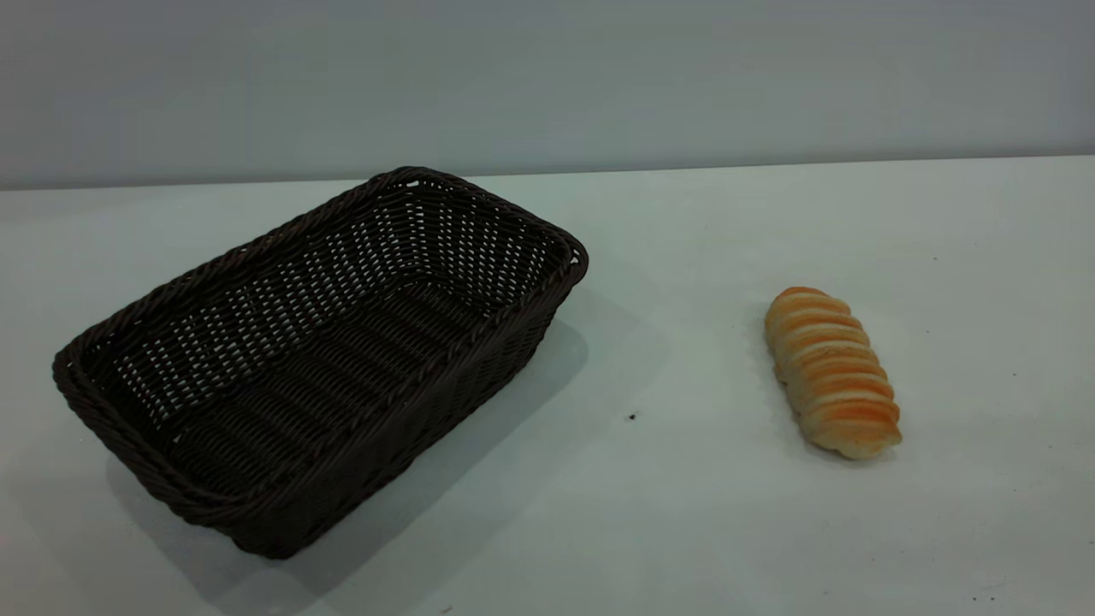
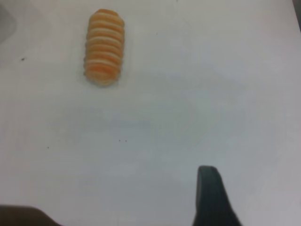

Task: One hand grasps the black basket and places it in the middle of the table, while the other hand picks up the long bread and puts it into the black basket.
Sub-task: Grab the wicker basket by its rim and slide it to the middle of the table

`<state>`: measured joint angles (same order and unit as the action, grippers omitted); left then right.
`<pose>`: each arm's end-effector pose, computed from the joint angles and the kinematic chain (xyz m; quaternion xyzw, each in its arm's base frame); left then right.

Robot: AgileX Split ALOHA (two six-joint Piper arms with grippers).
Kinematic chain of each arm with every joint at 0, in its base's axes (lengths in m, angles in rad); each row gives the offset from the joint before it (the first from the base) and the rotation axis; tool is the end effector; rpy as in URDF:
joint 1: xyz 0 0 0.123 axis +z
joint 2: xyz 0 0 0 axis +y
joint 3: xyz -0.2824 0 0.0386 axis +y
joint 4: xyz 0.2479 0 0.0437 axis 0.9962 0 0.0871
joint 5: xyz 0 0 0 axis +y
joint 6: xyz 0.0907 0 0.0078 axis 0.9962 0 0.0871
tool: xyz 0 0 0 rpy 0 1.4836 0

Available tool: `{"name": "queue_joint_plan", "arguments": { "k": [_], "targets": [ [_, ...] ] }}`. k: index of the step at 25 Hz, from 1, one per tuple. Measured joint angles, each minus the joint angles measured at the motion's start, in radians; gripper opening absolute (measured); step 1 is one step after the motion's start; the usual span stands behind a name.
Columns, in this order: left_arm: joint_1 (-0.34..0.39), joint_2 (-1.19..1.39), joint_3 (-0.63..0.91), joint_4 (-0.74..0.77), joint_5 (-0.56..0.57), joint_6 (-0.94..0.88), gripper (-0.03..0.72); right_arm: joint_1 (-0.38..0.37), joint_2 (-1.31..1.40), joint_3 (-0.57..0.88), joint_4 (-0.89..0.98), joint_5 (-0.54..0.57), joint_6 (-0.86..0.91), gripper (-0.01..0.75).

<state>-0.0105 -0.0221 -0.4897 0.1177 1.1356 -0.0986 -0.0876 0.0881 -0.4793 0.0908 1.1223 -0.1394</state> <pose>-0.0105 0.0098 0.2687 -0.0430 0.8667 0.0316 0.4960 0.0078 0.0068 0.2668 -0.0238 0.8933 -0.0055 0.4488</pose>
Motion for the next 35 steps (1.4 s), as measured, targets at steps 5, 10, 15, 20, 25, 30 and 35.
{"name": "queue_joint_plan", "arguments": {
  "k": [5,10,15,20,25,30,35],
  "targets": [
    [0.000,0.000,0.000,0.000,0.000,0.000,0.585,0.000,0.000,0.000,0.000,0.000,0.000,0.427],
    [0.000,0.000,0.000,0.000,0.000,0.000,0.585,0.000,0.000,0.000,0.000,0.000,0.012,0.427],
    [0.000,0.000,-0.003,0.021,-0.001,-0.062,0.585,0.000,0.000,0.000,0.053,-0.004,0.045,0.427],
    [0.000,0.000,-0.028,0.002,-0.094,-0.129,0.585,0.004,0.000,-0.001,0.125,-0.034,0.042,0.427],
    [0.000,0.078,-0.027,-0.051,-0.173,-0.159,0.585,0.009,0.000,-0.003,0.163,-0.188,-0.005,0.427],
    [0.000,0.266,-0.027,-0.069,-0.252,-0.222,0.585,0.009,0.084,0.006,0.173,-0.347,-0.017,0.427],
    [0.000,0.488,-0.027,-0.073,-0.411,-0.388,0.585,0.009,0.278,0.062,0.174,-0.476,0.009,0.427]
  ]
}}
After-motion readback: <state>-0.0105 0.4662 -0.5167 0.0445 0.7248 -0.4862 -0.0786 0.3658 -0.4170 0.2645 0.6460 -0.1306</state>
